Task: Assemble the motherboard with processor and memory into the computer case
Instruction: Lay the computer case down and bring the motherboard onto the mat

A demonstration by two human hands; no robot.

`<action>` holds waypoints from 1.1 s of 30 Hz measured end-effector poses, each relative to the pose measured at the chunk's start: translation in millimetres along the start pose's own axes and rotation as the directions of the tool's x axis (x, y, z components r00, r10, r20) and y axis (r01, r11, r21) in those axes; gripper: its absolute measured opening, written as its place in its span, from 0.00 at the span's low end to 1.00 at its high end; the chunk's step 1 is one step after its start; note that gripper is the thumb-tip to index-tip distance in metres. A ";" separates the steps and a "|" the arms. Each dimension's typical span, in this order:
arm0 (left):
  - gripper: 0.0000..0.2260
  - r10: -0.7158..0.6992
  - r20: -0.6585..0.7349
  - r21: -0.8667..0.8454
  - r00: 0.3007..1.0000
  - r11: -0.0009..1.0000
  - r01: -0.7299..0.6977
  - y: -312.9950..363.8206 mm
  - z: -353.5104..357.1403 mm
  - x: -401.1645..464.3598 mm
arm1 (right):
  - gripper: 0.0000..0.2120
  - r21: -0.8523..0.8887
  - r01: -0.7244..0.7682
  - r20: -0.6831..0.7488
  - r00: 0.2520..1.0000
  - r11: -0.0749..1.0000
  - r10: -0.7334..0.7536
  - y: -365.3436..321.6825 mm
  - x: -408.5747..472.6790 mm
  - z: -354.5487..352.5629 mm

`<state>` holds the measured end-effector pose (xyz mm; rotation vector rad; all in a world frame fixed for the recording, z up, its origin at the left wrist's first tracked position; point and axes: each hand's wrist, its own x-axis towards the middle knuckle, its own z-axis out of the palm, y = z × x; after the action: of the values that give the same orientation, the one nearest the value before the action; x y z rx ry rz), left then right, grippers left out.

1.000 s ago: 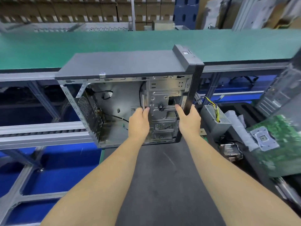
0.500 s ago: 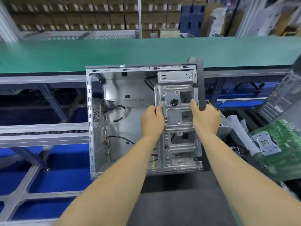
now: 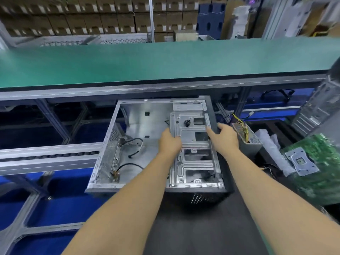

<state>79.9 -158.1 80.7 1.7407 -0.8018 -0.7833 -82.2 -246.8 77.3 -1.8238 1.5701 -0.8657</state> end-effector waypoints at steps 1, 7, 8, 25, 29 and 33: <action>0.12 -0.023 0.005 -0.017 1.000 1.000 0.023 -5.9 1.8 2.9 | 0.16 0.017 0.015 0.017 1.000 1.000 -0.016 4.9 -0.9 3.6; 0.15 -0.077 -0.048 -0.071 0.996 0.995 0.074 -16.8 8.6 26.0 | 0.15 -0.006 0.095 0.062 0.994 0.995 -0.094 1.2 8.5 17.9; 0.15 -0.065 -0.049 -0.039 0.997 0.997 0.064 -16.6 9.2 30.4 | 0.15 -0.076 0.092 0.094 0.992 0.993 -0.084 -2.5 9.7 20.0; 0.20 0.032 -0.054 0.408 0.998 0.913 -0.007 -12.1 37.2 78.4 | 0.28 -0.599 0.101 0.129 0.991 0.794 -0.028 1.2 51.9 34.8; 0.20 0.024 -0.074 0.425 0.997 0.905 0.009 -4.5 47.2 93.2 | 0.27 -0.571 0.106 0.142 0.989 0.814 -0.030 -1.4 72.3 33.4; 0.18 0.056 -0.115 0.526 0.992 0.851 0.013 -4.9 47.9 85.4 | 0.28 -0.563 0.091 0.190 0.982 0.821 0.022 0.3 56.1 25.2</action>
<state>90.2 -251.3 52.1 2.2377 -1.0120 -0.4473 -57.2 -302.0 67.1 -2.2677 1.7992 -0.2146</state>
